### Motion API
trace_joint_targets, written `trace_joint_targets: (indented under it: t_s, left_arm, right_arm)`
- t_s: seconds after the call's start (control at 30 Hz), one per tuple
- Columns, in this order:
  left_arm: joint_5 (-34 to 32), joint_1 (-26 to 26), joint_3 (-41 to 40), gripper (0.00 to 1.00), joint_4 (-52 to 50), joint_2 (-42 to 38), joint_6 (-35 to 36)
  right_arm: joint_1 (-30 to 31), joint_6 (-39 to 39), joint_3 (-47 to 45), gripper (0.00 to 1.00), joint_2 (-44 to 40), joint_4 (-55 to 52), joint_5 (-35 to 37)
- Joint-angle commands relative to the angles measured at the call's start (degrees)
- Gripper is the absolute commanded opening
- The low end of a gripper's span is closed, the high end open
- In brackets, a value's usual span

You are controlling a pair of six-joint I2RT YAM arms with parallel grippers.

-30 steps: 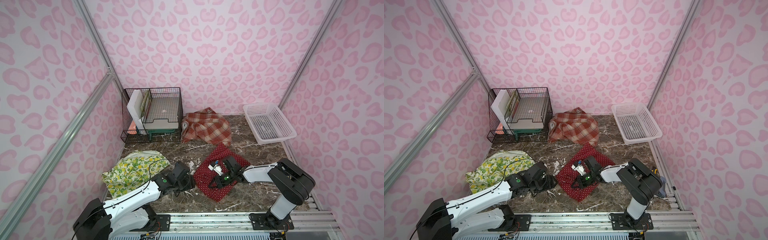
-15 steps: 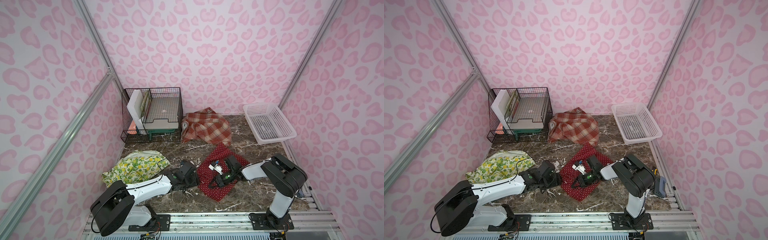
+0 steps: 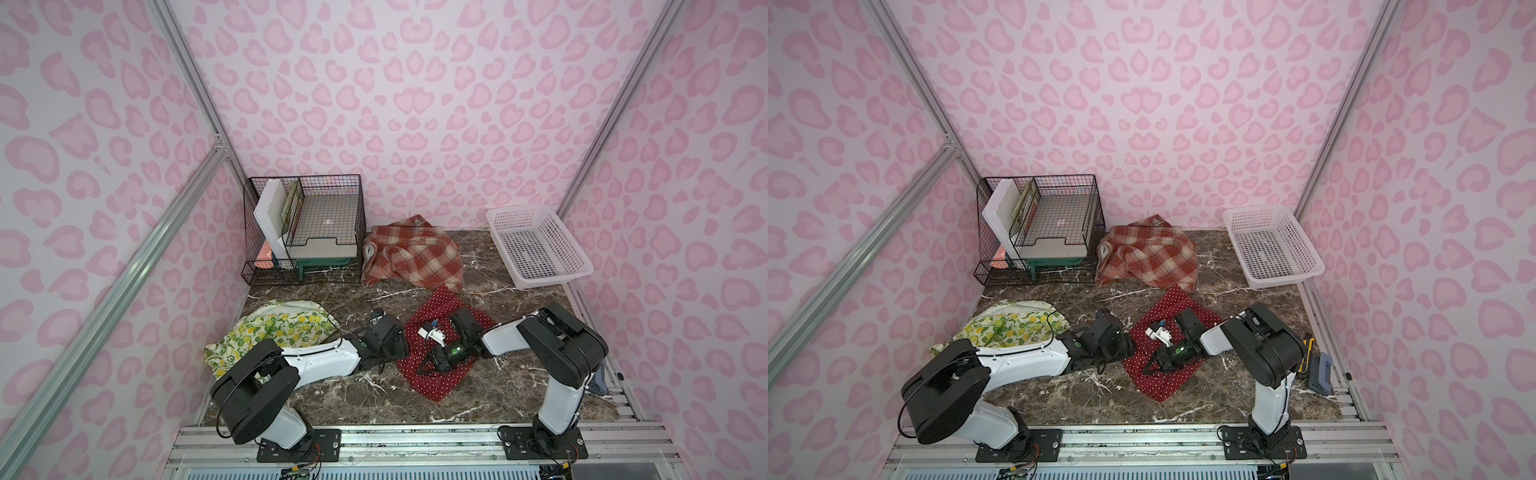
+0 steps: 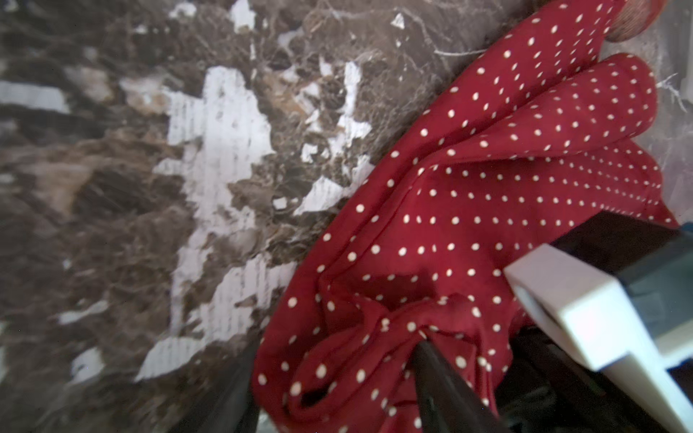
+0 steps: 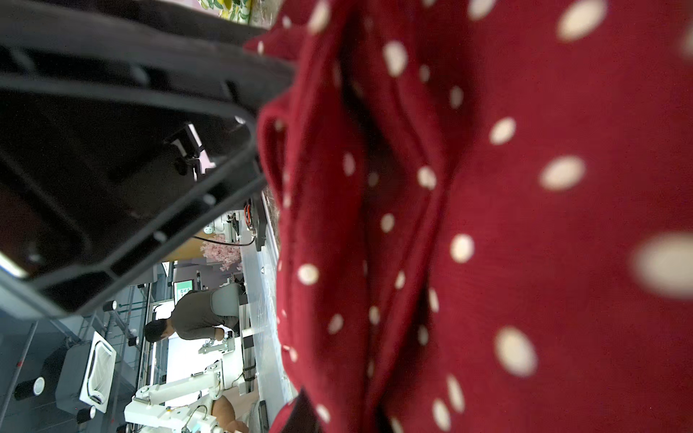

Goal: Roll up the skirts
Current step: Roll the skirt at the center of the board.

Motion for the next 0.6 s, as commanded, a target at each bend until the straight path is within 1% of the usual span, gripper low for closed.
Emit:
trace_joint_targets:
  t_s: [0.0, 0.07, 0.13, 0.23, 0.3, 0.33, 0.37, 0.43, 0.5, 0.57]
  left_arm:
    - [3.1, 0.0, -1.6, 0.55, -5.4, 1.8, -0.4]
    - [2.5, 0.0, -2.1, 0.38, -6.4, 1.4, -0.4]
    - [1.9, 0.0, -2.3, 0.27, -7.1, 0.9, -0.2]
    - [0.7, -0.1, -2.6, 0.19, -7.8, -0.1, 0.0]
    - [-0.3, 0.0, -2.9, 0.11, -7.8, -0.8, -0.1]
    - [-1.0, -0.1, -2.9, 0.05, -7.9, -1.4, -0.2]
    - [-1.9, -0.1, -3.0, 0.0, -8.2, -2.1, -0.4]
    - [-3.7, 0.0, -3.0, 0.0, -9.7, -3.6, -1.1]
    - [-4.5, -0.1, -2.3, 0.0, -11.8, -4.6, -1.2]
    - [-4.6, 0.0, -1.2, 0.0, -14.2, -4.9, -1.0]
  right_arm:
    - [-1.0, -0.8, -0.9, 0.18, 0.7, -3.5, 9.2]
    - [-1.4, -0.7, -1.1, 0.18, 0.5, -3.6, 9.4]
    - [-1.7, -0.8, -1.1, 0.19, 0.4, -3.7, 9.6]
    - [-1.8, -0.4, -1.0, 0.24, 0.4, -3.7, 9.6]
    - [-1.8, 0.1, -1.0, 0.3, 0.3, -4.0, 10.2]
    - [-1.8, 0.3, -1.1, 0.37, -0.3, -4.1, 10.3]
    - [-1.8, 0.5, -1.0, 0.42, -1.2, -5.2, 11.4]
    - [-1.5, 0.3, -0.9, 0.43, -4.4, -7.7, 14.2]
    - [-0.5, -0.9, 0.6, 0.46, -9.1, -14.0, 20.0]
    - [0.7, -2.3, 2.6, 0.52, -14.5, -20.4, 27.1]
